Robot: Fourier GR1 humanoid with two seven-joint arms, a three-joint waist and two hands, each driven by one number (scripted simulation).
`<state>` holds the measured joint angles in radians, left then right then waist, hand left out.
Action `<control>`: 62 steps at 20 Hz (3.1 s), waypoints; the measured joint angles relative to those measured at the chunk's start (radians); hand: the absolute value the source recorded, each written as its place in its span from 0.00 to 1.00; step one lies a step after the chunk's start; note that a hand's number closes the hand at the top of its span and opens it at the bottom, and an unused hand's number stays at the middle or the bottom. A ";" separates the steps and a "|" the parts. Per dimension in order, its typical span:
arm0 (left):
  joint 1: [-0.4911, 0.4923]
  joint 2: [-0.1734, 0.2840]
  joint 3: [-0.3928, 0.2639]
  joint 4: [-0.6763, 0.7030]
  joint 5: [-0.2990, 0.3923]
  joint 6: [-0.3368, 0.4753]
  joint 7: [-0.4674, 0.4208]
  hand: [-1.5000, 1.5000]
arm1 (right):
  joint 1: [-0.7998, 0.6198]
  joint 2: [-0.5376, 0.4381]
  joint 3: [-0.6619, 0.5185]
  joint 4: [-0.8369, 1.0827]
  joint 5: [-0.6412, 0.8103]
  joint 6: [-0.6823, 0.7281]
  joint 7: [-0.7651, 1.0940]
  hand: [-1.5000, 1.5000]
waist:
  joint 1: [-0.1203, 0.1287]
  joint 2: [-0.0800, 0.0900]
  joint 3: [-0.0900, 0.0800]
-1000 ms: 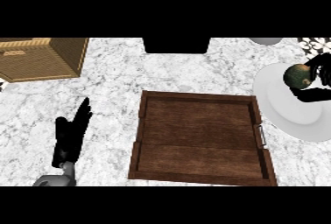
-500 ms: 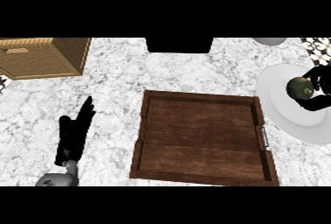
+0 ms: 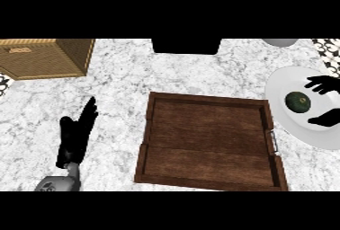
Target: Pick the squash from the tray and place it in the plate
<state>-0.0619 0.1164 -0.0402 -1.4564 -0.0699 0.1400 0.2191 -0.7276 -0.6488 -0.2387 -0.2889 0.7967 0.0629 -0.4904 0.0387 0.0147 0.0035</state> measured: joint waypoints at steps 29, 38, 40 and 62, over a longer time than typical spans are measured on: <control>0.001 -0.010 0.010 0.004 -0.006 -0.002 -0.011 0.50 | 0.064 -0.079 -0.312 0.094 -0.390 0.329 -0.306 0.00 | -0.002 0.001 0.002; -0.005 -0.009 0.013 0.015 -0.011 -0.010 -0.018 0.50 | 0.081 -0.079 -0.295 0.111 -0.379 0.265 -0.322 0.00 | 0.002 0.002 0.002; -0.004 -0.015 0.012 0.012 -0.012 -0.005 -0.016 0.50 | 0.090 -0.076 -0.294 0.115 -0.380 0.255 -0.334 0.00 | 0.002 0.002 0.002; 0.004 -0.029 -0.001 -0.014 -0.024 -0.004 0.000 0.50 | 0.162 -0.167 -0.333 0.157 -0.409 0.211 -0.366 0.00 | 0.013 0.009 0.006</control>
<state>-0.0576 0.0878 -0.0409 -1.4704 -0.0942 0.1360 0.2196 -0.5657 -0.8156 -0.5720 -0.1318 0.3881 0.2743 -0.8567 0.0513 0.0237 0.0095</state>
